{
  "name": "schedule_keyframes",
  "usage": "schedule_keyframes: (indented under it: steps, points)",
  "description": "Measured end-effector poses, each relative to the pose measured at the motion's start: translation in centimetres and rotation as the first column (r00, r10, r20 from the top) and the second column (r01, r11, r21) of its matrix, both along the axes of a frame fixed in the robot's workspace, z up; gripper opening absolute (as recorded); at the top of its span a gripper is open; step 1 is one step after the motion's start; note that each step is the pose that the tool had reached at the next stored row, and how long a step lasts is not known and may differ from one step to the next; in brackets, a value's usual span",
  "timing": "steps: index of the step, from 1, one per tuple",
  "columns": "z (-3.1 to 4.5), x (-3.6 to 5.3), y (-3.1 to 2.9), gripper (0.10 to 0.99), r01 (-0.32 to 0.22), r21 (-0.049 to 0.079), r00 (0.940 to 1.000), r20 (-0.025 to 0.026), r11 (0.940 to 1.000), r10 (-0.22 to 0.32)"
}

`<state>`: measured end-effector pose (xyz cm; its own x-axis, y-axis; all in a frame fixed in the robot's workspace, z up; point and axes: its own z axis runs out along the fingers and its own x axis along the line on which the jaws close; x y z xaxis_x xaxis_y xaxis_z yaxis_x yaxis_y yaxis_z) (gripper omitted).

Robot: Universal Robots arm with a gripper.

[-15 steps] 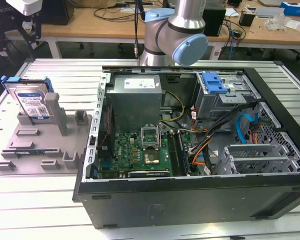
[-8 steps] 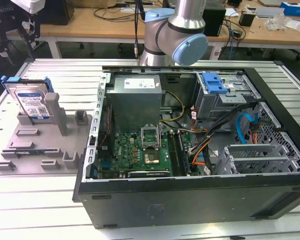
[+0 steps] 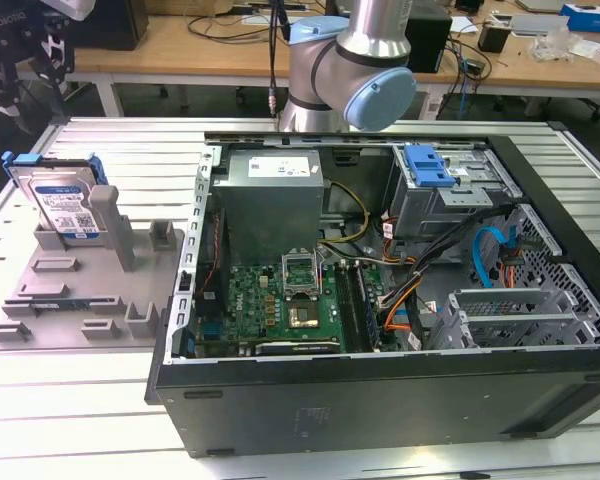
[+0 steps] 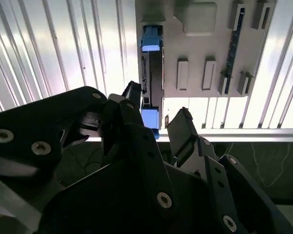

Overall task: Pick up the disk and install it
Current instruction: 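Pick up the disk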

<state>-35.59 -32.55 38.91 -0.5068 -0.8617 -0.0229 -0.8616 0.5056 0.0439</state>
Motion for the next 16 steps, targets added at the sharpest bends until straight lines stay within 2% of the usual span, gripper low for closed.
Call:
schedule_keyframes:
  steps: [4,7,12,13,16]
  points:
    - [-0.01,0.01,0.0,0.498,-0.074,0.0,0.9973,0.0,0.9973,0.074]
    - [-0.02,0.0,0.0,0.498,-0.147,-0.002,0.9891,-0.0002,0.9891,0.147]
    - [-0.04,0.0,0.0,0.498,-0.25,-0.004,0.9681,-0.0006,0.9681,0.25]
    - [-0.05,0.0,0.0,0.498,-0.276,-0.004,0.961,-0.0007,0.961,0.276]
    - [-0.05,0.0,0.0,0.498,-0.297,-0.005,0.9547,-0.001,0.9547,0.297]
